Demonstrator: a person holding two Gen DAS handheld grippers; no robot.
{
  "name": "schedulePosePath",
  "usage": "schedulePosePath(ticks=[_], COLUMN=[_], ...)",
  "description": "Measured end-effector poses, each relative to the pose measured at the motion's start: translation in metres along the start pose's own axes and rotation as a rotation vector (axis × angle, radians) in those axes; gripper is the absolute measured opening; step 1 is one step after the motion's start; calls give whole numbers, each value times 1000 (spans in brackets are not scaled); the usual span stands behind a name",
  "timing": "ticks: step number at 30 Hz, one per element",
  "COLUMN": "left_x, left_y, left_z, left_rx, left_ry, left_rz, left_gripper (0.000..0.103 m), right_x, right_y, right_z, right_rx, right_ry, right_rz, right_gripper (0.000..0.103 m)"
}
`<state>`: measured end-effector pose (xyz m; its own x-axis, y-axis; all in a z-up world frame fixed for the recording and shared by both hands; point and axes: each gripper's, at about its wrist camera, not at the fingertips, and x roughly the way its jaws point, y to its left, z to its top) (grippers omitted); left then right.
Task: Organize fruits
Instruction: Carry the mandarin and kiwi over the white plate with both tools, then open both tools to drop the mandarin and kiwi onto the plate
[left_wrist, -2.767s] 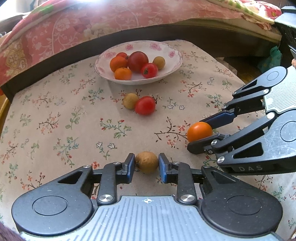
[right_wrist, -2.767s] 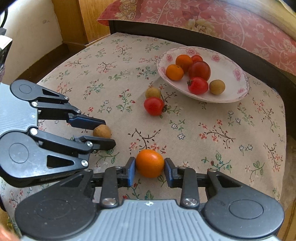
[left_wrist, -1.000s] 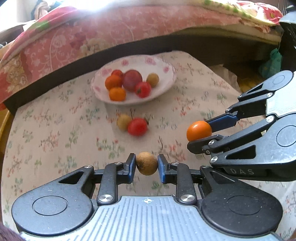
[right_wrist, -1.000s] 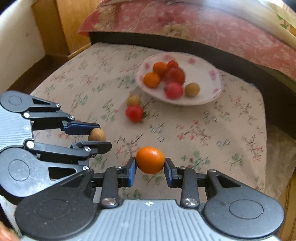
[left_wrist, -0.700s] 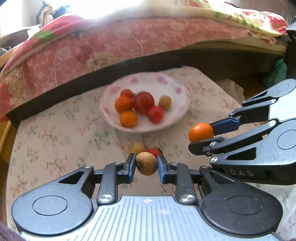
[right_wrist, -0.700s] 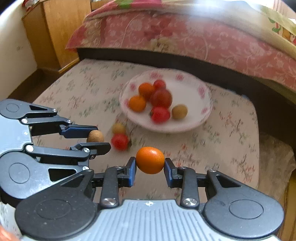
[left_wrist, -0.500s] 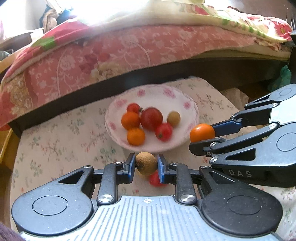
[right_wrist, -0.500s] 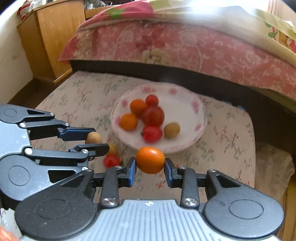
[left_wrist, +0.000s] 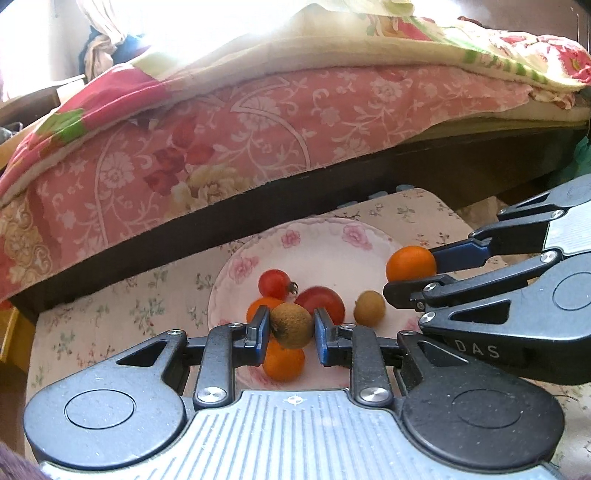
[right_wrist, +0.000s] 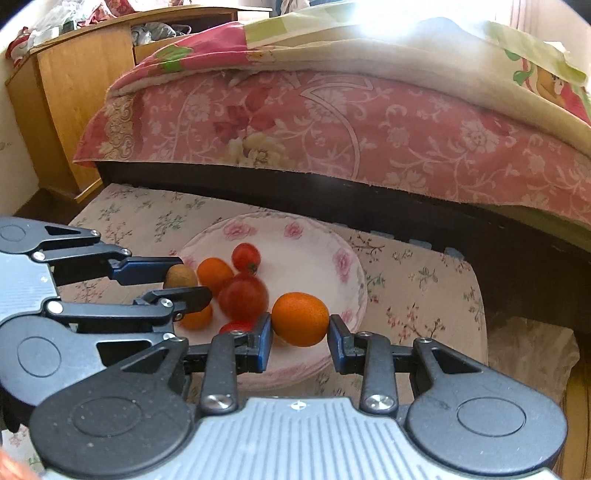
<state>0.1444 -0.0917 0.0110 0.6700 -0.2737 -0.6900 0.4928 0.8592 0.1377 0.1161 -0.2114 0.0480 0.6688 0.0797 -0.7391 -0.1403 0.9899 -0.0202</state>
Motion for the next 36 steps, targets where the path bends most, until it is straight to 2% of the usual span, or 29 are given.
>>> schedulePosePath(ticks=[9, 24, 36], left_x=[26, 32, 32], left_y=[6, 10, 12], left_z=[11, 16, 15], left_rx=[12, 0, -4], left_ry=[6, 10, 5], left_rz=[2, 6, 30], left_gripper=[31, 32, 42], right_x=[25, 33, 35], right_y=[-12, -19, -17], right_z=[10, 14, 14], right_rx=[26, 52, 38], right_ry=[-3, -18, -21], right_rz=[12, 52, 44], right_gripper=[37, 37, 37])
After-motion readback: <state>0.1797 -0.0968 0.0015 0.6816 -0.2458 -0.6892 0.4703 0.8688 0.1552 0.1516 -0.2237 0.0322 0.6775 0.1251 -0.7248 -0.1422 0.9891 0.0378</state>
